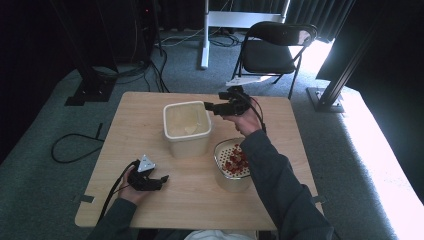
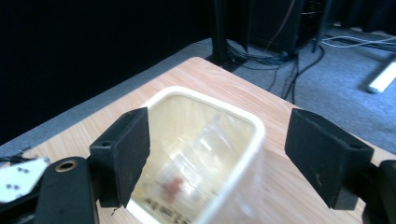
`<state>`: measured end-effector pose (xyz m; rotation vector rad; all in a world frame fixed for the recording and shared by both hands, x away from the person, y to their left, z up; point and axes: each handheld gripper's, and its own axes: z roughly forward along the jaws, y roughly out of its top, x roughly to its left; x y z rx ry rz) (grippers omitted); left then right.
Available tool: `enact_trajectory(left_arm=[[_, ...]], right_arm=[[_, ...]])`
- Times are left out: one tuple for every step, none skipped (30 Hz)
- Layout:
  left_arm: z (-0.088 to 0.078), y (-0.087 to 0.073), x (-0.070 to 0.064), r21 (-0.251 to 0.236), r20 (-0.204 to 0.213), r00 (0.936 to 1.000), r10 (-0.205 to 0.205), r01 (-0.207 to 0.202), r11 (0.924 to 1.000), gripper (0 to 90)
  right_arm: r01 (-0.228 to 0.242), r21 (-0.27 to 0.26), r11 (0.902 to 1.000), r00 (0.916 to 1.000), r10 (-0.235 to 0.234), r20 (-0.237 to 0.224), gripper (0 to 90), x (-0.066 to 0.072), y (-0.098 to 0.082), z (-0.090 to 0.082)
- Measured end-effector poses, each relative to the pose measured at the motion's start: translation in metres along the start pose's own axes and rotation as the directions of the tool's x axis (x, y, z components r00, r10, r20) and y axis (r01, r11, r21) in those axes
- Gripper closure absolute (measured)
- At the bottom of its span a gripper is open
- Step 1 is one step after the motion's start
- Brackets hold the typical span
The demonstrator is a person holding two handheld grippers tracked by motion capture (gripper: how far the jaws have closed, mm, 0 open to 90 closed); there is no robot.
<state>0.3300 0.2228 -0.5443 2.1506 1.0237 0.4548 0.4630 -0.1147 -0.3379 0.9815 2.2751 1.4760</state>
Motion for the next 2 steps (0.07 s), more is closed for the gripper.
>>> enact_trajectory(left_arm=[[0.0003,0.0002,0.0009,0.001,-0.009,0.9999,-0.008,0.008,1.0,26.1],[0.0006,0.0005,0.0024,0.005,-0.019,0.9997,-0.017,0.017,0.9998,24.8]], right_arm=[[-0.006,0.001,1.0,0.9999,0.006,0.01,21.8,-0.0044,-0.0021,-0.0046],[-0.01,-0.001,0.9999,0.9998,0.01,0.014,21.7,-0.0094,-0.0045,-0.0096]])
